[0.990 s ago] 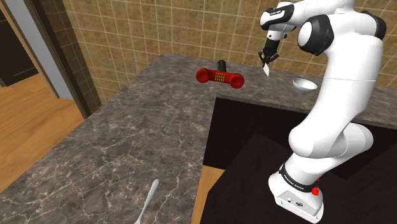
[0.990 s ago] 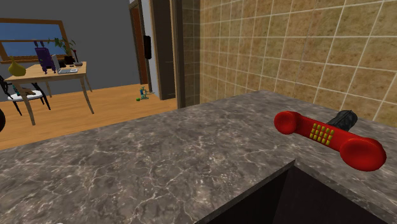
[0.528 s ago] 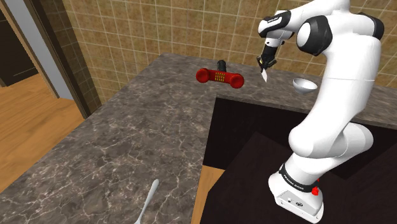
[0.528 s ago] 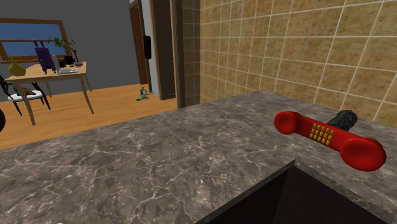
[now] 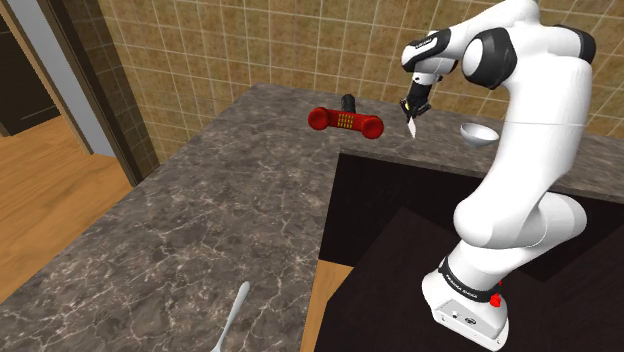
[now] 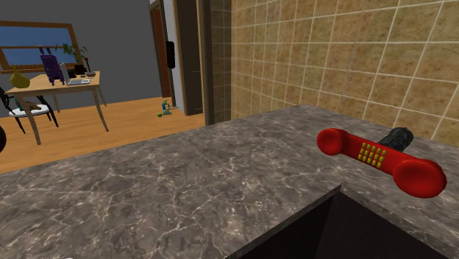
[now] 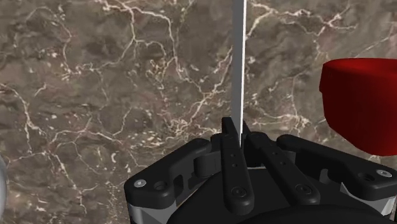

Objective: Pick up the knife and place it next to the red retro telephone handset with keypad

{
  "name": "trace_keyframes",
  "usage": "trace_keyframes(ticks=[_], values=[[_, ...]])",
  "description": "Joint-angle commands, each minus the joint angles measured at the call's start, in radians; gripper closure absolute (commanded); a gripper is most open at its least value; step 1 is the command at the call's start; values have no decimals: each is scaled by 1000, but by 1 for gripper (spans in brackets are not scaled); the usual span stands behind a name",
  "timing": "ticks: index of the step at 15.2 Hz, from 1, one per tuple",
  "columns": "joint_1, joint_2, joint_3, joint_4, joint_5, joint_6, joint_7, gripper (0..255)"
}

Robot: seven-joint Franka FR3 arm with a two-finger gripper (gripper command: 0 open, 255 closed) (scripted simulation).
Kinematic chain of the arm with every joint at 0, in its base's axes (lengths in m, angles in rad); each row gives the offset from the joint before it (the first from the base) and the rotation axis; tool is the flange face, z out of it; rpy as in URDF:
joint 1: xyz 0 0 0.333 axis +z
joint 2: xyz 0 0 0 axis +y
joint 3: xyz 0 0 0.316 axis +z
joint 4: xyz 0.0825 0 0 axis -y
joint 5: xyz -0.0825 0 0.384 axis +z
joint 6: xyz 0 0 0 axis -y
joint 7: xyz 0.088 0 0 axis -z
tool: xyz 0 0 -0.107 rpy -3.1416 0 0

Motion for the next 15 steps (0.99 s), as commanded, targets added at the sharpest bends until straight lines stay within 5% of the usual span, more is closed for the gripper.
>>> trace_keyframes(ticks=[1, 15], values=[[1, 5, 1, -20, 2, 26, -1, 255], [-4, 68, 10, -78, 20, 145, -12, 255]])
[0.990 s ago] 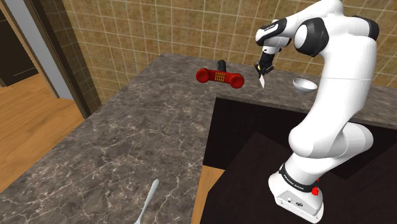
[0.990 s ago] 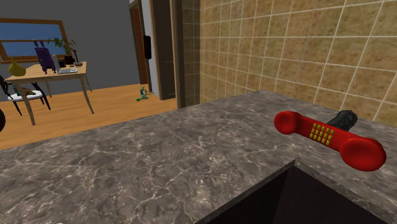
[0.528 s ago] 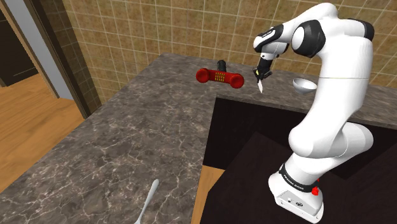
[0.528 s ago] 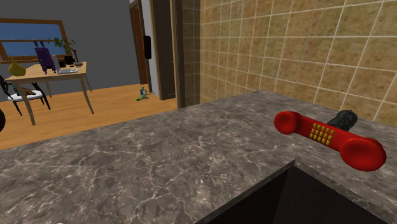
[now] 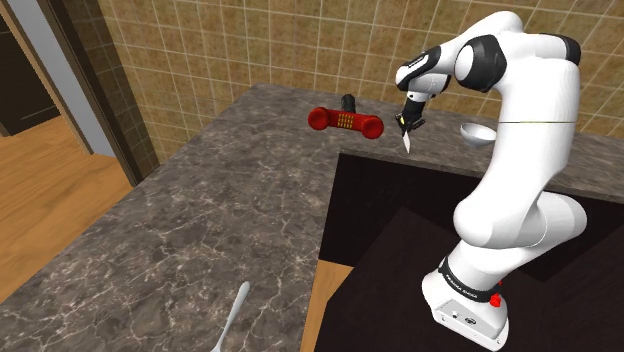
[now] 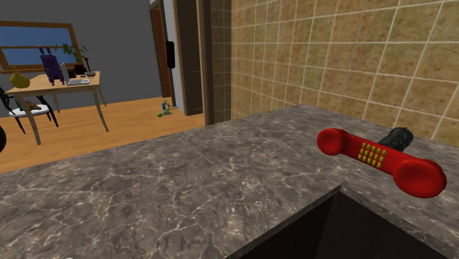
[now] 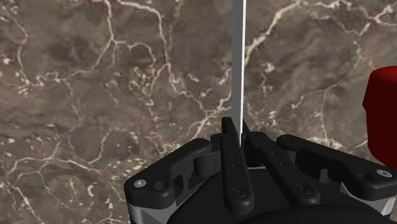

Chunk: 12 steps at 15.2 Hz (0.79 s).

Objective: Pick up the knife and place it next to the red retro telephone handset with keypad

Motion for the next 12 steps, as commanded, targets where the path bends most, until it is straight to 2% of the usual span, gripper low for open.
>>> trace_keyframes(ticks=[1, 5, 6, 11, 12], values=[[0, 1, 0, 0, 0, 1, 0, 255], [0, 1, 0, 0, 0, 1, 0, 255], [0, 1, 0, 0, 0, 1, 0, 0], [0, 1, 0, 0, 0, 1, 0, 0], [1, -14, -2, 12, -4, -26, 3, 0]])
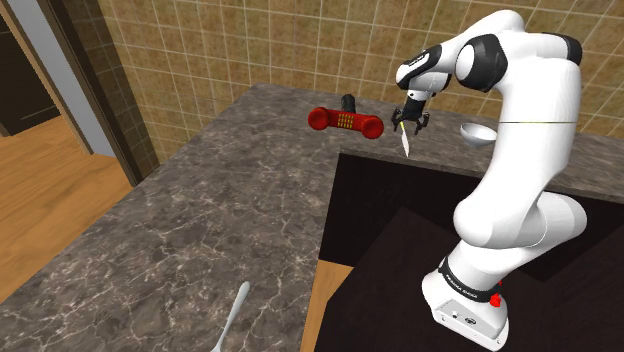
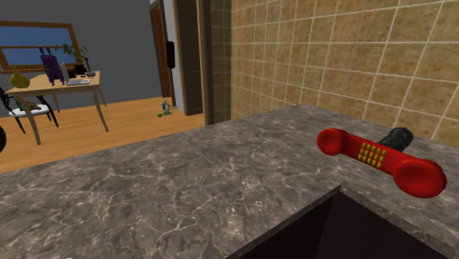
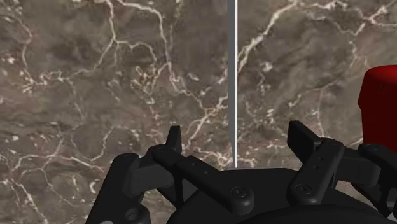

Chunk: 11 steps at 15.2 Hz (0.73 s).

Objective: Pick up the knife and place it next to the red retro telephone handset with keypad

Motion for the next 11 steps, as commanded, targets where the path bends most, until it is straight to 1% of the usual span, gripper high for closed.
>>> trace_keyframes(ticks=[1, 3, 11], values=[[1, -22, -3, 21, -6, -42, 4, 0], [3, -44, -7, 49, -13, -92, 8, 0], [3, -44, -7, 49, -13, -92, 8, 0]])
